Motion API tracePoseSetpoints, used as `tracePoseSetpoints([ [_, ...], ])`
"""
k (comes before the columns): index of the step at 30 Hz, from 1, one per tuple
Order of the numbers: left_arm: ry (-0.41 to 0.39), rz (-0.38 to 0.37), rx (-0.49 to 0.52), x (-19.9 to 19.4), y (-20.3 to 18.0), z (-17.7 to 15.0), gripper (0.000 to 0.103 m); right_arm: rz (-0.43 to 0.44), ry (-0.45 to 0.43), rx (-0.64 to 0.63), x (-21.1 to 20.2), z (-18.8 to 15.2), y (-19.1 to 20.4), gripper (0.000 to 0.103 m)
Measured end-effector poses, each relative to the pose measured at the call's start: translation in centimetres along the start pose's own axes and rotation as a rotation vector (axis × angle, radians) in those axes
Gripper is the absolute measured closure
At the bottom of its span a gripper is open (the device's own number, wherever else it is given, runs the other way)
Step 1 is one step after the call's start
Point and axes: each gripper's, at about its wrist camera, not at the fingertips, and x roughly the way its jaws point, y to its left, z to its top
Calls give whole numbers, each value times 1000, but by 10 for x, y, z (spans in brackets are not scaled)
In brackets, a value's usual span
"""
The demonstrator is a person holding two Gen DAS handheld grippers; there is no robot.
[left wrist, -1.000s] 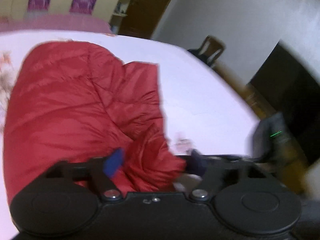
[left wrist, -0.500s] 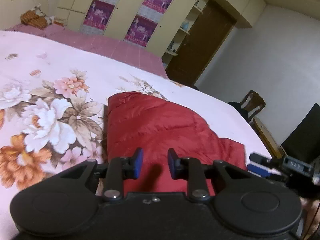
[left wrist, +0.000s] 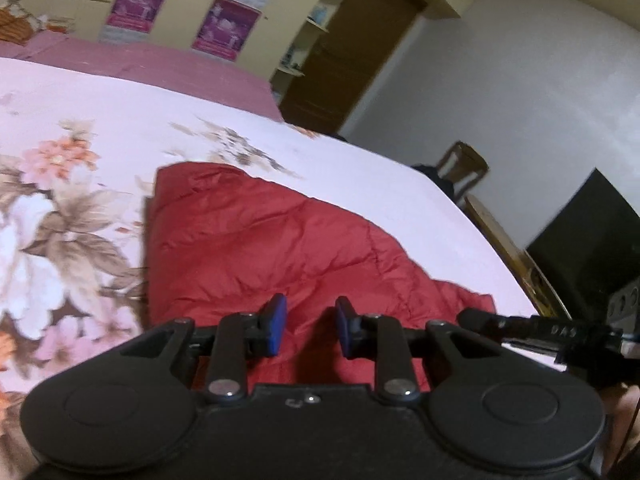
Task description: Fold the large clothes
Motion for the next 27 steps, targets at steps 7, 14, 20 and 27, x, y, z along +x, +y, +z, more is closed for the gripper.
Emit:
tracePoseSetpoints([
  [7,84,91,143,37,-21,-2,78,-65,51,90,18,-22,-27,90],
  [14,134,157,223,51,-29,-9,78,-46,65,164,36,-34,-39,90],
  [20,140,176,273,45,-37,-11,78,-80,69,133,25,-27,-31,89],
  [27,77,133,287,10,-35,5,62,-132,-78,28,-16,4,1,53],
])
